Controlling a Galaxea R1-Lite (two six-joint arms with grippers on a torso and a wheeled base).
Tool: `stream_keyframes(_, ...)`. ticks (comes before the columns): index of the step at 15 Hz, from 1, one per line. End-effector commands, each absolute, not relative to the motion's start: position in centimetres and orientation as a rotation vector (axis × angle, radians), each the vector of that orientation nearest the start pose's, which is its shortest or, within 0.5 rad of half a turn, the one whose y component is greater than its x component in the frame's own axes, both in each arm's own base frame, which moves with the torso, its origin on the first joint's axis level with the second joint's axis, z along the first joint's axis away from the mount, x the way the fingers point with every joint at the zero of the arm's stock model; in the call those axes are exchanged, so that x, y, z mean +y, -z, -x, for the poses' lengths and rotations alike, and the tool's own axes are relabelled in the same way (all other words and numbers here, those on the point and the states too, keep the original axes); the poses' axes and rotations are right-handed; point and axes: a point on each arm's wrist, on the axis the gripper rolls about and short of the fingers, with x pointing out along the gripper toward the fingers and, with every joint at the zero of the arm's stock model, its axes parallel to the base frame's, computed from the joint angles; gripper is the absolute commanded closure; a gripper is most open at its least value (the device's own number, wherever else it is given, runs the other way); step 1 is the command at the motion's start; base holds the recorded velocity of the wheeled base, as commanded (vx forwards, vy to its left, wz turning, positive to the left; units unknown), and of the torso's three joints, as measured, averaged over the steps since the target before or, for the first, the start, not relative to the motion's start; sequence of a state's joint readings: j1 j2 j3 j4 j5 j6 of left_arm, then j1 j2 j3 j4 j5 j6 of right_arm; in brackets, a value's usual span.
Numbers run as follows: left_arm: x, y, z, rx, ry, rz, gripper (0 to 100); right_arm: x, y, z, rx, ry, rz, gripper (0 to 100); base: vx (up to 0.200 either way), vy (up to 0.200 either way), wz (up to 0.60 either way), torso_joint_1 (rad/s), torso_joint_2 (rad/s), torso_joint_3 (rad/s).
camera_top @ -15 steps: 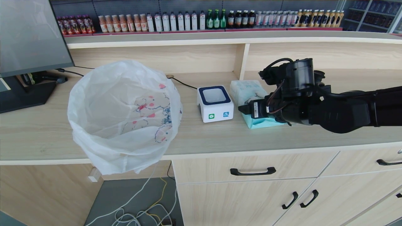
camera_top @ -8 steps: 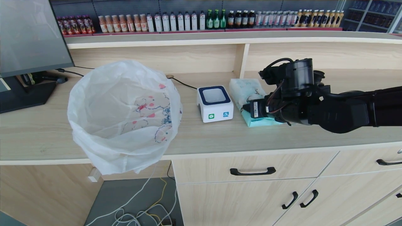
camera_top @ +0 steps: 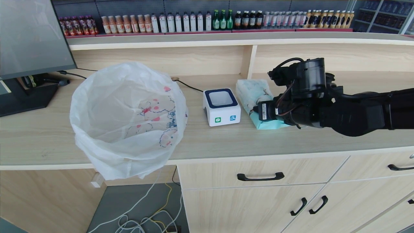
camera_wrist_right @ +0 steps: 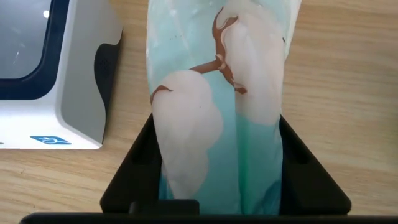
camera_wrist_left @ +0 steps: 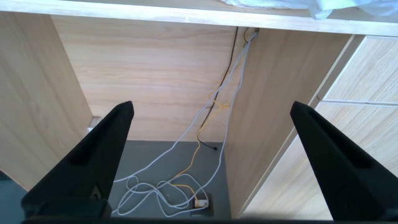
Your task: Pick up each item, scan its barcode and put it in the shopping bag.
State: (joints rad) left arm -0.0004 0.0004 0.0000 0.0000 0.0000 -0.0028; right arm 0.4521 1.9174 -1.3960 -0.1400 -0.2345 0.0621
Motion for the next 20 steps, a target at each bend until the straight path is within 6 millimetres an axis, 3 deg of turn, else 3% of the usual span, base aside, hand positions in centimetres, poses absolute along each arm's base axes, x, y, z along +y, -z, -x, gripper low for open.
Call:
stream_keyframes(1, 0.0, -7.5, 2.3, 0.000, 0.000, 0.003, 0, 16.2, -23.2, -34.4, 0.342, -0.204, 0.060, 100, 0.000, 0.000, 0.00, 0.000, 0.00, 0.000)
stream_keyframes(5, 0.0, -7.5, 2.3, 0.000, 0.000, 0.003, 0, 15.8, -24.4, -33.5, 0.313, -0.196, 0.052, 100, 0.000, 0.000, 0.00, 0.000, 0.00, 0.000)
stream_keyframes(11, 0.0, -7.5, 2.3, 0.000, 0.000, 0.003, 0, 16.1, -27.8, -30.3, 0.221, -0.226, 0.030, 100, 0.000, 0.000, 0.00, 0.000, 0.00, 0.000)
stream_keyframes(15, 0.0, -7.5, 2.3, 0.000, 0.000, 0.003, 0, 15.2, -28.5, -26.8, 0.210, -0.235, 0.030, 100, 0.000, 0.000, 0.00, 0.000, 0.00, 0.000)
stream_keyframes(20, 0.0, -7.5, 2.3, 0.000, 0.002, 0.003, 0, 12.6, -28.5, -21.7, 0.203, -0.258, 0.019, 100, 0.000, 0.000, 0.00, 0.000, 0.00, 0.000)
